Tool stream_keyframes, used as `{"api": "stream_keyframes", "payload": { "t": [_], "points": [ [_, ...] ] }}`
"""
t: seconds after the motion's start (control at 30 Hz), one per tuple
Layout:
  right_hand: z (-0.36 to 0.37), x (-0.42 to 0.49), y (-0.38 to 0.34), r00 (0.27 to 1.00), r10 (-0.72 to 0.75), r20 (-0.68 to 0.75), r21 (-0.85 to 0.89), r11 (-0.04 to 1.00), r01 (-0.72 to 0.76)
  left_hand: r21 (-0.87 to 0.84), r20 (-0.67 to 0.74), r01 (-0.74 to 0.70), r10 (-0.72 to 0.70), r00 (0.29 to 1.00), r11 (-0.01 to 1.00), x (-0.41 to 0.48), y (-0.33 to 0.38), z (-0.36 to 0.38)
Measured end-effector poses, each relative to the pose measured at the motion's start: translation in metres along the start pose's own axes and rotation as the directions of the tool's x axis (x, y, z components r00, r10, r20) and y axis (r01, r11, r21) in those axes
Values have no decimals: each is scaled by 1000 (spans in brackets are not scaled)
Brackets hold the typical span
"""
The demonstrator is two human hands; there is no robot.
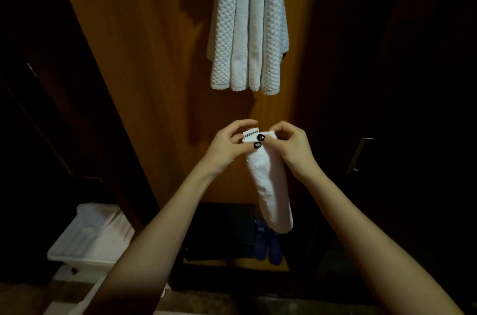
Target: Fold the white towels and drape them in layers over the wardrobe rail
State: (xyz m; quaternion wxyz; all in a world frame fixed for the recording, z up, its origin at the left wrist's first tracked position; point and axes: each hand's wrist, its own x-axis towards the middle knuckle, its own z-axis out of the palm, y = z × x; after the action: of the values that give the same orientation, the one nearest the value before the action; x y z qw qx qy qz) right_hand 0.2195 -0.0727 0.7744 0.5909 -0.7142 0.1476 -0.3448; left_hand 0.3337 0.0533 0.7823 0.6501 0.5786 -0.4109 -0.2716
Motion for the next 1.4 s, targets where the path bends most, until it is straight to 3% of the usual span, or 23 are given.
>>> {"api": "stream_keyframes", "payload": {
  "t": [0.17,0.3,0.5,0.67,0.77,0.93,1.1,1.27,1.4],
  "points": [
    [-6,-2,-4,999,29,29,-2,1000,-29,-10,-135,-110,107,985,994,0,-1,5],
    [-12,-5,-9,998,7,56,-55,998,-4,-113,-155,-118,100,983,987,0,-1,4],
    [-3,-15,-10,979,-135,-155,-167,980,109,10,-120,-139,139,983,990,3,-1,13],
    [-6,-16,-14,979,-106,-175,-233,970,63,4,-127,-140,139,982,990,-1,-5,16],
    [-11,-15,-12,987,-75,-144,-253,967,37,-10,-138,-147,144,980,989,-2,-5,17],
    [-17,-16,-11,997,74,17,-78,994,-72,-29,-142,-123,118,983,992,-6,-3,21],
    [-14,-21,-12,995,23,92,-75,997,-16,-10,-100,-114,112,989,993,-6,-3,21],
    [-11,-18,-17,996,-44,81,-191,980,58,56,-101,-194,199,975,979,-5,-3,15],
    [-23,-12,-14,997,-52,60,-264,962,66,338,-75,-260,302,951,904,-2,-7,-2]
  ]
}}
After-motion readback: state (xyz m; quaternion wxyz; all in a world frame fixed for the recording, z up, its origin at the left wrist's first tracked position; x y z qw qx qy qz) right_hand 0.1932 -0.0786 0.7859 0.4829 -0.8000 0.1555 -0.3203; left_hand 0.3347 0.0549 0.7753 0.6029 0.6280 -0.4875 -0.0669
